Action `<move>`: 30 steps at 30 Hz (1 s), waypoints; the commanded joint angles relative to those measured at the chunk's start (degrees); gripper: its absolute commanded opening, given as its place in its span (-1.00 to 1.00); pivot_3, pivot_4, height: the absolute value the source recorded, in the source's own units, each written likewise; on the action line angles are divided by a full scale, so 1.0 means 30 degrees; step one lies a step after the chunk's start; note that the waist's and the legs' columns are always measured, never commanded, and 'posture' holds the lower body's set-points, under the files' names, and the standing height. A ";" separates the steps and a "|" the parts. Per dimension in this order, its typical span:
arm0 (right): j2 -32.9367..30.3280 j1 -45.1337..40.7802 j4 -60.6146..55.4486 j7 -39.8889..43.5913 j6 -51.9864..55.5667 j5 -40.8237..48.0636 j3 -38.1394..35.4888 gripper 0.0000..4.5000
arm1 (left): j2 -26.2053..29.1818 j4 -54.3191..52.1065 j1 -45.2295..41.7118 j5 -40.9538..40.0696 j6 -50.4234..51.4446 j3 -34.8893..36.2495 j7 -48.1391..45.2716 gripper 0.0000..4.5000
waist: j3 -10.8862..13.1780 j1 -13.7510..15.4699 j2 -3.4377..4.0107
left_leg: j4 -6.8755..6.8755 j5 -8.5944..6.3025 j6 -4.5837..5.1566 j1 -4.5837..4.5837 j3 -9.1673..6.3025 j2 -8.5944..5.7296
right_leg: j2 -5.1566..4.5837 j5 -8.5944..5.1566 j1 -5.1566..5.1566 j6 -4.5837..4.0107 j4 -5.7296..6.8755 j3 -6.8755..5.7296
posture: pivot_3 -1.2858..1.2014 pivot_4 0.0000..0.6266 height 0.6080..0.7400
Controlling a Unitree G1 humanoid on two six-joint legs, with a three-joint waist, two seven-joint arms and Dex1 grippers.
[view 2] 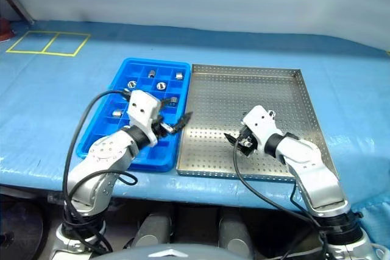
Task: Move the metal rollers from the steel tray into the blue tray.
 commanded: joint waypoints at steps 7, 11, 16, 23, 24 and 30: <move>0.0738 0.1363 -0.1627 -0.0564 0.2680 0.1557 -0.1188 1.00 | 0.0858 0.0666 -0.0477 -0.0738 -0.1535 -0.1044 -0.1596 0.77 | -0.0001 -0.0356 0.0002 | 0.0022 0.0001 0.0001 0.0010 0.0003 0.0002 | 0.0003 0.0001 0.0010 0.0003 0.0006 0.0007 | 0.09 -0.52 1.00; 0.0936 0.1331 -0.0933 -0.0976 0.2834 0.1261 -0.0839 1.00 | 0.1117 0.0645 -0.0435 -0.0797 -0.1621 -0.1471 -0.1976 0.77 | -0.0001 -0.0538 0.0001 | 0.0024 0.0000 0.0001 0.0004 0.0005 0.0000 | -0.0002 0.0001 0.0011 0.0004 0.0002 0.0009 | 0.10 -0.52 1.00; 0.0918 0.1133 -0.0730 -0.1054 0.2744 0.1266 -0.0699 1.00 | 0.1294 0.0623 -0.0378 -0.0682 -0.1587 -0.1527 -0.1864 0.77 | -0.0001 -0.0619 0.0002 | 0.0015 0.0000 0.0002 0.0007 0.0002 0.0001 | 0.0002 0.0000 0.0004 0.0003 0.0010 0.0007 | 0.10 -0.52 1.00; 0.0888 0.1036 -0.0634 -0.1130 0.2641 0.1188 -0.0487 1.00 | 0.1376 0.0591 -0.0268 -0.0595 -0.1648 -0.1577 -0.1699 0.77 | -0.0001 -0.0601 0.0002 | 0.0015 0.0000 0.0001 0.0005 0.0001 0.0001 | 0.0002 0.0000 0.0004 0.0004 0.0007 0.0007 | 0.11 -0.52 1.00; 0.0883 0.1042 -0.0634 -0.1134 0.2635 0.1187 -0.0480 1.00 | 0.1383 0.0610 -0.0270 -0.0571 -0.1670 -0.1597 -0.1684 0.77 | -0.0001 -0.0601 0.0002 | 0.0014 0.0000 0.0002 0.0004 0.0001 0.0001 | 0.0002 0.0000 0.0003 0.0003 0.0006 0.0006 | 0.10 -0.52 1.00; 0.0821 0.1138 -0.0701 -0.1196 0.2644 0.1156 -0.0498 1.00 | 0.1422 0.0719 -0.0250 -0.0484 -0.1650 -0.1619 -0.1577 0.77 | -0.0001 -0.0609 0.0002 | 0.0014 0.0000 0.0002 0.0005 0.0001 0.0001 | 0.0002 0.0000 0.0003 0.0003 0.0006 0.0006 | 0.10 -0.52 1.00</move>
